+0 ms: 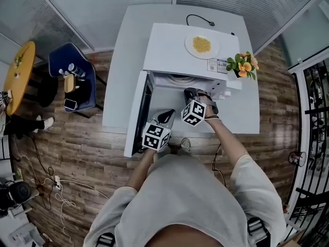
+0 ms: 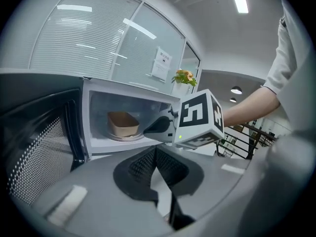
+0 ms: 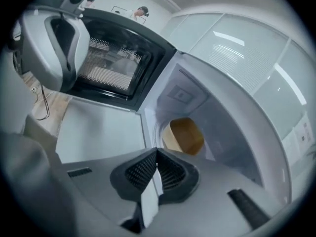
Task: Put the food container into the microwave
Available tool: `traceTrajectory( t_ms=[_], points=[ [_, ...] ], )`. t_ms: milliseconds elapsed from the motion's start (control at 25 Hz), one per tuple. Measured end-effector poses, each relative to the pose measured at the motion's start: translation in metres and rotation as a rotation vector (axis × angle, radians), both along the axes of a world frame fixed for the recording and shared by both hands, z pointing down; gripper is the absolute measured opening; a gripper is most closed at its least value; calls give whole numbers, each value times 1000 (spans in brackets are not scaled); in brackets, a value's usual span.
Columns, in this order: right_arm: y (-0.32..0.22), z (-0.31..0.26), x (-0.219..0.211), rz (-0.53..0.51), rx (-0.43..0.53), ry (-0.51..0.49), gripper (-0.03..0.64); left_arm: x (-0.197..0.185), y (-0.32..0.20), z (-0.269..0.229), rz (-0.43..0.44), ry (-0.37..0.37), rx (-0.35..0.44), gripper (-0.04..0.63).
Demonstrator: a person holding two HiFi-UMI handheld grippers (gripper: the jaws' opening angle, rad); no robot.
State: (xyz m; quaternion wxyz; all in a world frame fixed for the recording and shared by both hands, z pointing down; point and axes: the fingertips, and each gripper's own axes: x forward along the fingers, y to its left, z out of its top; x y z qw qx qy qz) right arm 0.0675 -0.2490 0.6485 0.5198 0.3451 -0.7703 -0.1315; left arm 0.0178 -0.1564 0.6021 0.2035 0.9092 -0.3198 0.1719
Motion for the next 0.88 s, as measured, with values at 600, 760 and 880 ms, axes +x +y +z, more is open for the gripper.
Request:
traceTrajectory(
  t_ms=[600,760,880],
  points=[
    [22,-39,33,275,-13,-384,14,8,-21,-10,9,-15,43,11],
    [29,-50,45,344,-2,-462,14,9,-23,-10,31,-38,59,11],
    [34,-60,56,395,12,-521,14,8,-24,-12,33,-44,63,11]
  ],
)
